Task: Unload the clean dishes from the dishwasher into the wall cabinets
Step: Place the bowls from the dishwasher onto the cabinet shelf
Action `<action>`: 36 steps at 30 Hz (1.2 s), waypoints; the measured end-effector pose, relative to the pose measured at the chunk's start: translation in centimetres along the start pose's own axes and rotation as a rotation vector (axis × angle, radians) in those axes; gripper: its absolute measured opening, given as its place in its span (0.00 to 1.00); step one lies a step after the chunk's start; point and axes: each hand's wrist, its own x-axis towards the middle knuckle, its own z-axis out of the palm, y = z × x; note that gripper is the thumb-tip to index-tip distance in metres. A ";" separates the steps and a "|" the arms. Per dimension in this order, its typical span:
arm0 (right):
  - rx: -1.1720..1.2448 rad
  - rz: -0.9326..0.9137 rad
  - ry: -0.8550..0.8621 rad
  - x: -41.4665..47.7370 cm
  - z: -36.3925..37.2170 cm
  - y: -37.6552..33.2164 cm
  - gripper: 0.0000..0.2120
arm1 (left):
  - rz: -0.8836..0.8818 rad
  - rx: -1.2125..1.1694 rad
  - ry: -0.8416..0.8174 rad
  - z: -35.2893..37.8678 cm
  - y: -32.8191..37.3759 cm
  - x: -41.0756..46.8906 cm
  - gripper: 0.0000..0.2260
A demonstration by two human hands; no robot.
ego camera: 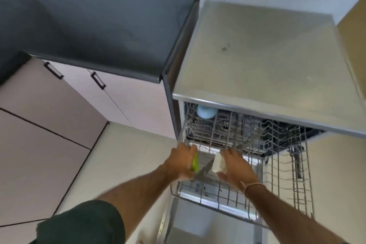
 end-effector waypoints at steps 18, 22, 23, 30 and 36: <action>-0.004 -0.417 0.238 -0.7 -17.1 -41.0 0.36 | -0.213 -0.058 0.344 -25.3 -21.6 -26.1 0.34; -0.059 -0.551 0.264 -1.4 -20.1 -51.2 0.35 | -0.292 0.021 0.452 -29.7 -27.0 -33.5 0.32; -0.066 -0.583 0.270 -1.7 -20.8 -53.6 0.34 | -0.311 0.033 0.472 -30.8 -28.2 -35.2 0.32; -0.083 -0.850 0.327 -3.0 -28.2 -70.2 0.34 | -0.476 0.038 0.628 -41.1 -36.7 -48.2 0.32; -0.121 -1.048 0.414 -4.2 -35.8 -83.3 0.33 | -0.645 0.112 0.760 -50.2 -43.1 -57.5 0.34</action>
